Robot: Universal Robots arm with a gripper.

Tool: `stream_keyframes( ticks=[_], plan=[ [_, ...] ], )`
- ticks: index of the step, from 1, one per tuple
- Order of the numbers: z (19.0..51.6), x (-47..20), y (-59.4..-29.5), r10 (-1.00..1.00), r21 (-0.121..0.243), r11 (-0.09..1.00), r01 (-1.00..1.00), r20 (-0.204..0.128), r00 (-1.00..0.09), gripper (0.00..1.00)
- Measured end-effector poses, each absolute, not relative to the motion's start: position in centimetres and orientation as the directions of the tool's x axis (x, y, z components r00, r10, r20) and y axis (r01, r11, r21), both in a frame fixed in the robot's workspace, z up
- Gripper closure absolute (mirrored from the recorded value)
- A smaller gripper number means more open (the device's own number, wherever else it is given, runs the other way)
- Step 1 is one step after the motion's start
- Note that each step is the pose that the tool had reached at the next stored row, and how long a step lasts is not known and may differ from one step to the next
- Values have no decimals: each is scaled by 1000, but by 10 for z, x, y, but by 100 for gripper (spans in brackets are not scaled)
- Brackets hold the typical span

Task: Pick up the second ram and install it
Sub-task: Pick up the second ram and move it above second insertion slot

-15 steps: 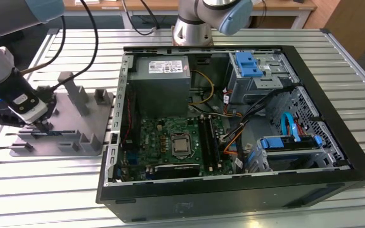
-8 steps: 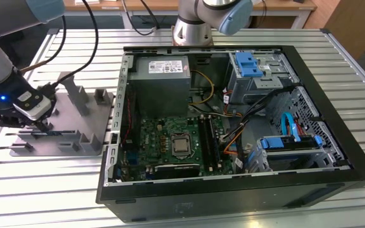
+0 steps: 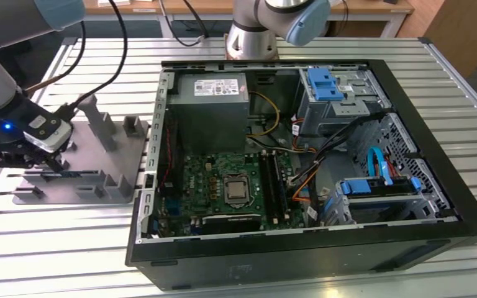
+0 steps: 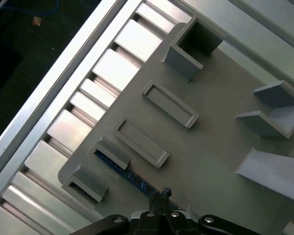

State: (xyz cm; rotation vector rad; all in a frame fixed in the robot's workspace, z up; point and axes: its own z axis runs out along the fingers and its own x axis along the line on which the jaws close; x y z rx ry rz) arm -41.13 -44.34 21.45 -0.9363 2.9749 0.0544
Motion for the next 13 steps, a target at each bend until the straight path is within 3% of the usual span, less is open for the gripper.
stream_keyframes(
  ticks=[13],
  plan=[
    [215,-411,-443,-719,27,694,-719,-32,-695,90]
  ],
)
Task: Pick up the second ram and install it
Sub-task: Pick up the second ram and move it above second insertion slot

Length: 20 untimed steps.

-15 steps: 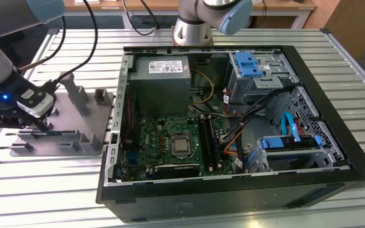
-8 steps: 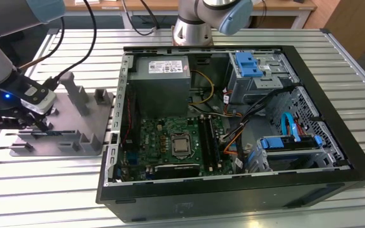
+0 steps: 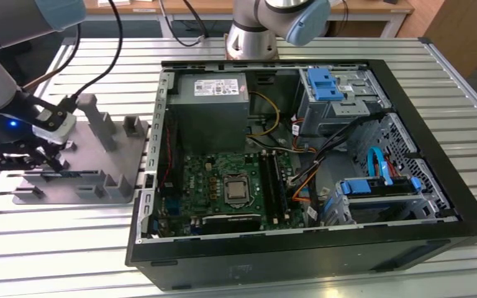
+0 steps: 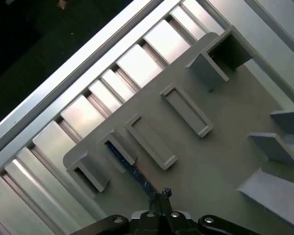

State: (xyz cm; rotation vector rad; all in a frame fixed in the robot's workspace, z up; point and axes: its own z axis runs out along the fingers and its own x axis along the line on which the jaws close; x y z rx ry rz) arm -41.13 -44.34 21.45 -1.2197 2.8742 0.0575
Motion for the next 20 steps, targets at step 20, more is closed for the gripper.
stream_keyframes(
  ticks=[20],
  plan=[
    [214,-411,-443,-871,27,490,-871,-32,-491,90]
  ],
)
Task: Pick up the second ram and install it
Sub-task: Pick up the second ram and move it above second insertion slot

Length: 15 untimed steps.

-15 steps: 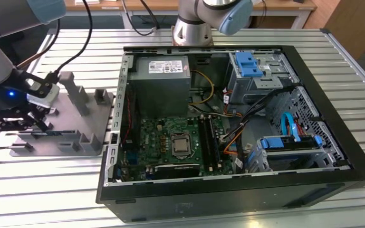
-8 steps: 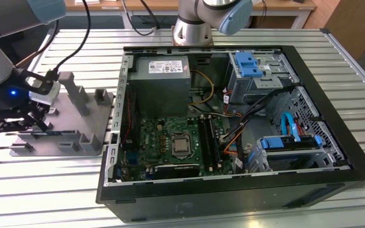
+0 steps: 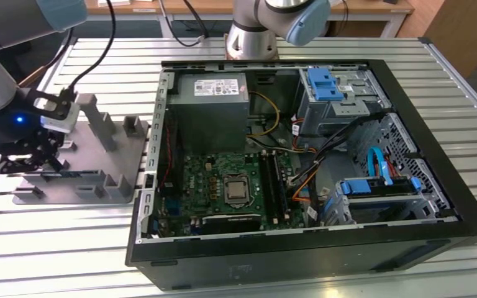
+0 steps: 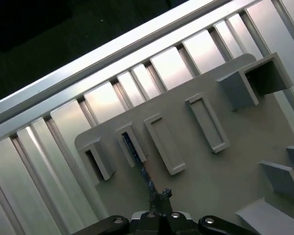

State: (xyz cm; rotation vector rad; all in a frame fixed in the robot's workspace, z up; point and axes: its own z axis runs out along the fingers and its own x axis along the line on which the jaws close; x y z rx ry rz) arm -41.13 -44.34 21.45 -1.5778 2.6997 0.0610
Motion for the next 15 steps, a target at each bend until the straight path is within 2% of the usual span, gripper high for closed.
stream_keyframes(
  ticks=[15],
  plan=[
    [214,-411,-443,-940,27,338,-941,-32,-339,90]
  ],
)
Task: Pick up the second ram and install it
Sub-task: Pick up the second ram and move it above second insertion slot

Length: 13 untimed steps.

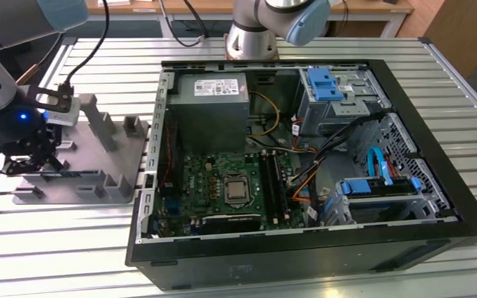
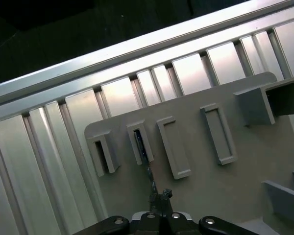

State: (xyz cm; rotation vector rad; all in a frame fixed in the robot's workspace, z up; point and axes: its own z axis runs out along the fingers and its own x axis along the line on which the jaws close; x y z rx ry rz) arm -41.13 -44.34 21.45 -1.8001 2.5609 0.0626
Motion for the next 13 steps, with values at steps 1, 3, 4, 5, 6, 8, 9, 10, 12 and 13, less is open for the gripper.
stream_keyframes(
  ticks=[1,3,4,5,6,8,9,10,12,13],
  plan=[
    [214,-411,-443,-944,27,328,-944,-32,-328,90],
    [214,-411,-443,-951,27,306,-952,-32,-307,90],
    [214,-411,-443,-955,27,295,-955,-32,-295,90],
    [214,-411,-443,-958,27,284,-958,-32,-285,90],
    [214,-411,-443,-961,27,273,-962,-32,-274,90],
    [214,-411,-443,-967,27,251,-968,-32,-252,90],
    [214,-411,-443,-970,27,240,-970,-32,-241,90],
    [214,-411,-443,-973,27,229,-973,-32,-230,90],
    [214,-411,-443,-978,27,207,-978,-32,-207,90],
    [214,-411,-443,-980,27,195,-980,-32,-196,90]
  ],
)
